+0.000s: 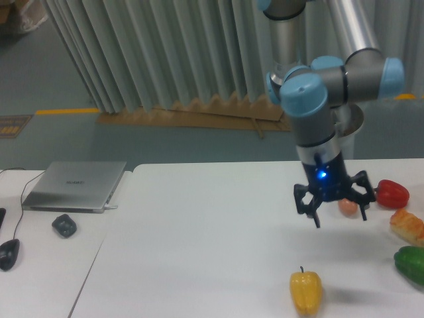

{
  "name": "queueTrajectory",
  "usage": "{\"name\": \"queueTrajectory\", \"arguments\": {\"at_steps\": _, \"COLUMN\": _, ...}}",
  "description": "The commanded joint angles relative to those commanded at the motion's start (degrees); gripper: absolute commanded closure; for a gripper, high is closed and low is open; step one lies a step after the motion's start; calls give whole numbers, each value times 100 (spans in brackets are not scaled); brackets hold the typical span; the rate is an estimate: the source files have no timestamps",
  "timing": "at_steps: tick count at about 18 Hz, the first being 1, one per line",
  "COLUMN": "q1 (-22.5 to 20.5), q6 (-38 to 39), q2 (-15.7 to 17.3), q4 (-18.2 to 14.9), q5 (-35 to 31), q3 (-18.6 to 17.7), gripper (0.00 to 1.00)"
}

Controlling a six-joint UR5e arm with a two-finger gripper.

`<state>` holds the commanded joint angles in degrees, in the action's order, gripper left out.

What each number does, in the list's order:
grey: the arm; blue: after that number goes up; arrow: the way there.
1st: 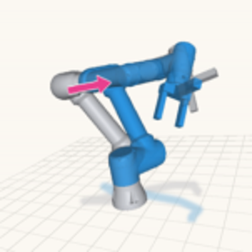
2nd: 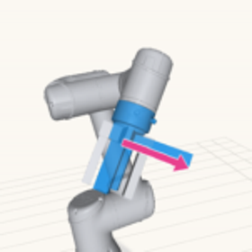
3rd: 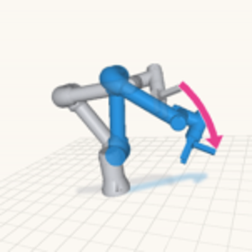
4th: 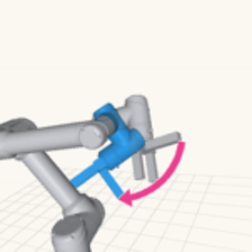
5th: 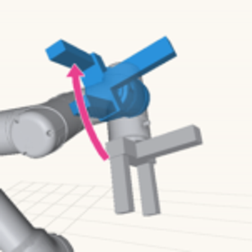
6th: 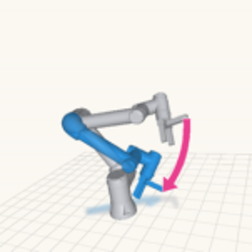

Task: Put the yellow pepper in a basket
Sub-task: 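Move the open gripper down over the yellow bell pepper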

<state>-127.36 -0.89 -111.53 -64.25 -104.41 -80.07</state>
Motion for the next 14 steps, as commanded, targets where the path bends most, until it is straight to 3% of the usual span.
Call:
{"name": "queueTrajectory", "arguments": {"at_steps": 5, "q1": 18, "q6": 1177, "q2": -228, "q4": 114, "q5": -290, "q3": 53, "gripper": 0}}
{"name": "queueTrajectory", "arguments": {"at_steps": 11, "q1": 579, "q6": 1223, "q2": -694, "q4": 229, "q5": -414, "q3": 105, "gripper": 0}}
{"name": "queueTrajectory", "arguments": {"at_steps": 14, "q1": 633, "q6": 1196, "q2": -844, "q4": 282, "q5": -247, "q3": 202, "gripper": 0}}
